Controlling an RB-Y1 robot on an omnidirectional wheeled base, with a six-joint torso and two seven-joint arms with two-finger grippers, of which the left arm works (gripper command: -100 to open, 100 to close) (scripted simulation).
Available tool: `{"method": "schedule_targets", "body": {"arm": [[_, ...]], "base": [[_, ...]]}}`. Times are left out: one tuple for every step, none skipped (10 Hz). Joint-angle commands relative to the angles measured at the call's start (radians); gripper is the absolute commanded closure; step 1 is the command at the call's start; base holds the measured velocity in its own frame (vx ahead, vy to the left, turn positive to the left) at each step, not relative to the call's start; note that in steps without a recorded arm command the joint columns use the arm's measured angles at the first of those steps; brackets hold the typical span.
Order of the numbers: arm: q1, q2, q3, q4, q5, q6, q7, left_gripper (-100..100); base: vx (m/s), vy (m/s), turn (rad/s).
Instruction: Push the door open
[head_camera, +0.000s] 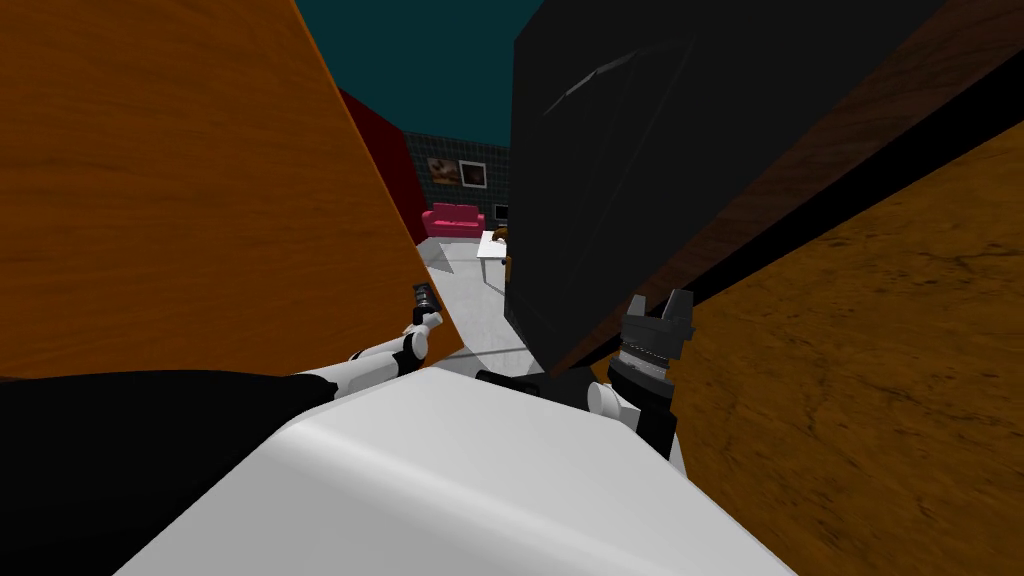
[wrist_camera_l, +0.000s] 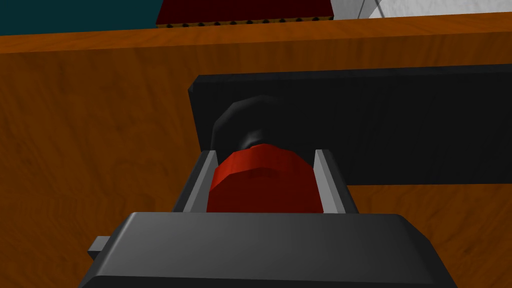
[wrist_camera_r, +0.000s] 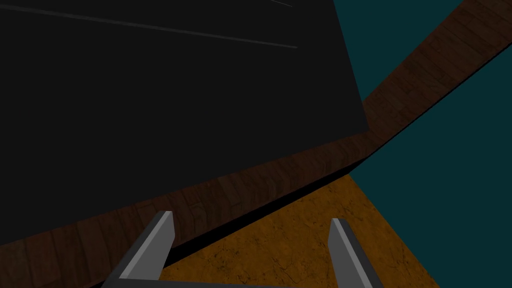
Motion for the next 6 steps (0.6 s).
{"method": "schedule_targets", "body": {"arm": [[-0.009, 0.020, 0.003, 0.030, -0.001, -0.023, 0.008, 100], [-0.009, 0.020, 0.003, 0.030, -0.001, -0.023, 0.008, 100], [-0.001, 0.033, 0.035, 0.031, -0.004, -0.023, 0.006, 100], [0.001, 0.038, 0.045, 0.031, -0.005, -0.023, 0.006, 100], [0.004, 0.042, 0.056, 0.031, -0.006, -0.023, 0.005, 100], [0.004, 0.042, 0.056, 0.031, -0.006, -0.023, 0.005, 100]], "base": [[0.061, -0.007, 0.021], [0.024, -0.006, 0.018], [0.118, -0.019, -0.033], [0.164, -0.003, -0.026], [0.154, -0.007, 0.001], [0.109, -0.009, 0.014]]}}
